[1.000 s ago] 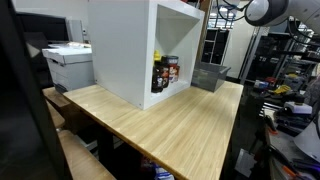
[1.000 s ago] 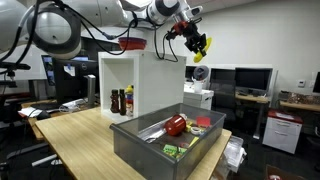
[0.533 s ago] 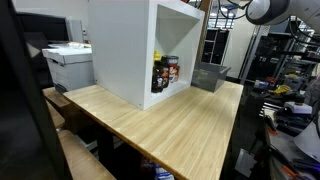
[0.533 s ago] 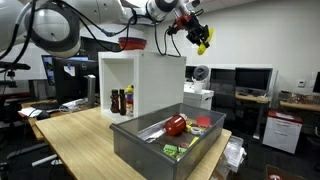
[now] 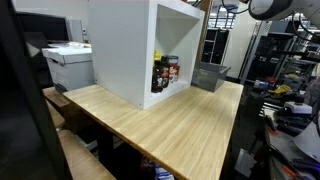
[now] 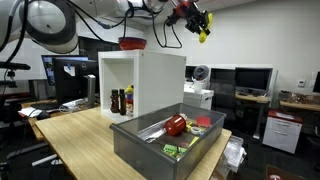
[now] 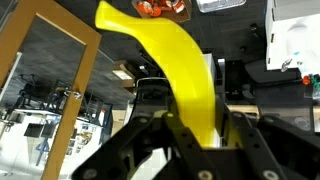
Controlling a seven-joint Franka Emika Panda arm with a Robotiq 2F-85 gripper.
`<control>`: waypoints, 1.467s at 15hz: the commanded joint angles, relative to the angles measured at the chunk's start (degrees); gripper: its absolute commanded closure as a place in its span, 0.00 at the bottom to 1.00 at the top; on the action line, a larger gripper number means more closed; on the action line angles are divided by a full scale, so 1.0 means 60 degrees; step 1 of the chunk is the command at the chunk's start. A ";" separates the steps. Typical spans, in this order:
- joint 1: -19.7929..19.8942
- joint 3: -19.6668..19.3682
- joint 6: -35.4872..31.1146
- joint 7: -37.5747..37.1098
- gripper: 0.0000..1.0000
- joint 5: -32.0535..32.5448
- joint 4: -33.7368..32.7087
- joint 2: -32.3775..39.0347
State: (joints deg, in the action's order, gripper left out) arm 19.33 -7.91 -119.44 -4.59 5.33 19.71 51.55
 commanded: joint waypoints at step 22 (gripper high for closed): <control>-0.2689 -0.1079 0.1757 0.2762 0.88 0.2267 0.0190 -0.1247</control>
State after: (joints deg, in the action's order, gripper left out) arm 4.82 -13.61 -110.22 9.95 16.97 19.75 45.31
